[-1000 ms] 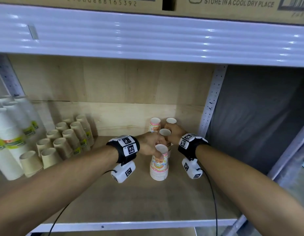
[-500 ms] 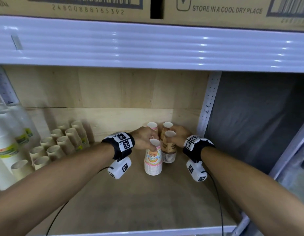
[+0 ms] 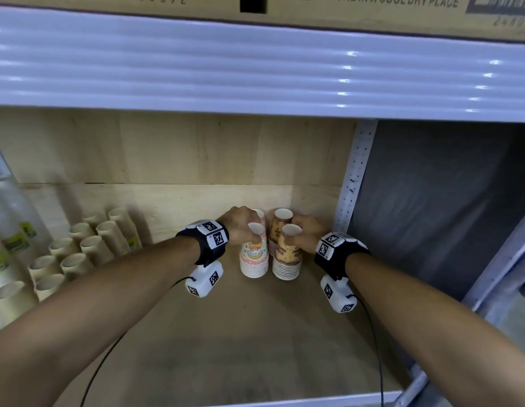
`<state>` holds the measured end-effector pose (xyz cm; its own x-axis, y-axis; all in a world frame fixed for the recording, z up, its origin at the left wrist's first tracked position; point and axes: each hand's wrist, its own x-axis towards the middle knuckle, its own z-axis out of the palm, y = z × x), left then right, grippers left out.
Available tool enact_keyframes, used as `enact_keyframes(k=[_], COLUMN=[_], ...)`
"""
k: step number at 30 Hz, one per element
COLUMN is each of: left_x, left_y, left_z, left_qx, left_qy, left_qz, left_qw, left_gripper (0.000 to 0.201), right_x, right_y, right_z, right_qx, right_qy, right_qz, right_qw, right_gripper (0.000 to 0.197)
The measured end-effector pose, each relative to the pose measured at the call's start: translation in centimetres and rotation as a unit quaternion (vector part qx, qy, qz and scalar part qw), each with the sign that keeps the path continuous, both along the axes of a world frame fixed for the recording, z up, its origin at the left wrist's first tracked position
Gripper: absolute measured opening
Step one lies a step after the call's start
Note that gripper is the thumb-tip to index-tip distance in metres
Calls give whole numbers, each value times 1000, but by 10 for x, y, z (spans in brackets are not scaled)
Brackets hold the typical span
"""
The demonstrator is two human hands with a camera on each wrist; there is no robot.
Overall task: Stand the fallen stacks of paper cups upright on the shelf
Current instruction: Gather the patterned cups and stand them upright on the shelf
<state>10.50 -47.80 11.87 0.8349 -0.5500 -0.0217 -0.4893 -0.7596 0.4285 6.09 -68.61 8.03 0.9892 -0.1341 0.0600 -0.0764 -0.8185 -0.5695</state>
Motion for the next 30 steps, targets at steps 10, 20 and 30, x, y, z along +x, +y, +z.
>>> enact_keyframes(k=[10, 20, 30], left_x=[4, 6, 5], left_y=[-7, -8, -10], left_z=[-12, -13, -19], left_qx=[22, 9, -7], left_qy=[4, 19, 15], left_qz=[-3, -4, 11], left_qw=[1000, 1000, 1000], left_gripper=[41, 40, 43], right_x=[2, 12, 10], right_y=[6, -3, 3], right_z=[-1, -2, 0], right_qx=[-7, -8, -52], right_qy=[27, 45, 15], right_qz=[-9, 37, 33], right_qw=[1000, 998, 998], right_gripper=[40, 78, 40])
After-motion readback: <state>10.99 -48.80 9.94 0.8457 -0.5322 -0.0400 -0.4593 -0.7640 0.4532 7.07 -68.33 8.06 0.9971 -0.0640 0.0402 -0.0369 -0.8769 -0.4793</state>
